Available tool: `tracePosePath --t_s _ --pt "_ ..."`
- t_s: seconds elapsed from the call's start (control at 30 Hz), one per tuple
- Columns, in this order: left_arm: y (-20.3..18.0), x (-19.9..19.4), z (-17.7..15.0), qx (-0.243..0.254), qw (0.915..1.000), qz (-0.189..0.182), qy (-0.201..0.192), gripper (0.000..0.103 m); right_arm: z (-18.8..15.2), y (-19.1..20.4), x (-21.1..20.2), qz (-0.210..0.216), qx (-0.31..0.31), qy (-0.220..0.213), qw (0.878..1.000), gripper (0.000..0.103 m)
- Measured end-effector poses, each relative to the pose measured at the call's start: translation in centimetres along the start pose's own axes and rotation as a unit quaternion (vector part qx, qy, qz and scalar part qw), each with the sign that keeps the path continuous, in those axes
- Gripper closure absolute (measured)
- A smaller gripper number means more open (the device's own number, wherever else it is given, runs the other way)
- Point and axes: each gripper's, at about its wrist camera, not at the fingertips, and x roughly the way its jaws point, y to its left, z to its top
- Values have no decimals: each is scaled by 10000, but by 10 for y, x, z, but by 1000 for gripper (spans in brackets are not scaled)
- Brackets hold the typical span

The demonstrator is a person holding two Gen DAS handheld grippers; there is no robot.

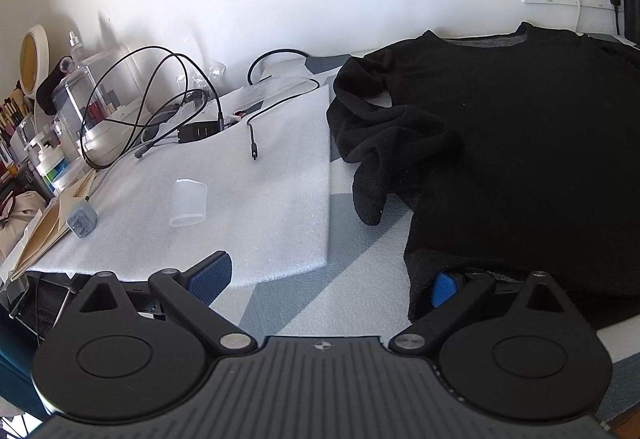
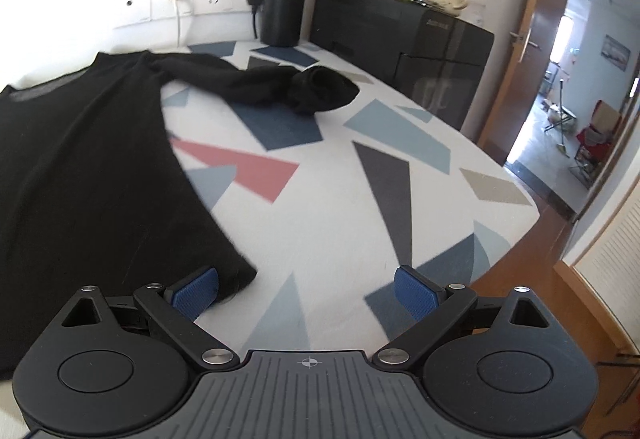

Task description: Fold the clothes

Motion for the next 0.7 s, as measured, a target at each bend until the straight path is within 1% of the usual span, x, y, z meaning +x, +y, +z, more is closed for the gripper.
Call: tracePosePath --t_s 0.07,0.13,0.17,0.23,0.33,0.43,0.5,0.53,0.63,0.7 --pt "1 1 2 -33 10000 -9 25 4 4 -2 4 -8 74 -31 10000 13" --pt "2 2 4 -93 9999 -22 59 3 6 0 5 62 -3 -22 10000 16" --pt "2 3 4 -115 9999 -26 73 3 6 0 3 57 -39 2 10000 15" --pt "2 3 4 -121 9999 -21 88 3 1 -1 -5 22 -50 25 10000 12" --pt "1 3 3 -131 9999 -14 109 3 -3 -4 -4 -230 -72 75 9997 12" --pt "0 3 2 -148 9998 -44 137 3 -1 -9 3 -229 86 216 9995 9" --pt "0 4 3 -178 9997 -49 156 2 1 -7 5 -237 -8 214 9995 9" --pt "0 5 3 -183 9997 -50 163 2 2 -4 5 -229 -87 187 9995 9" --pt "0 5 4 -158 9997 -63 178 2 5 -3 2 11 34 123 9999 11" --pt "0 5 4 -147 9997 -71 185 2 9 -2 -1 88 129 -31 9999 11"
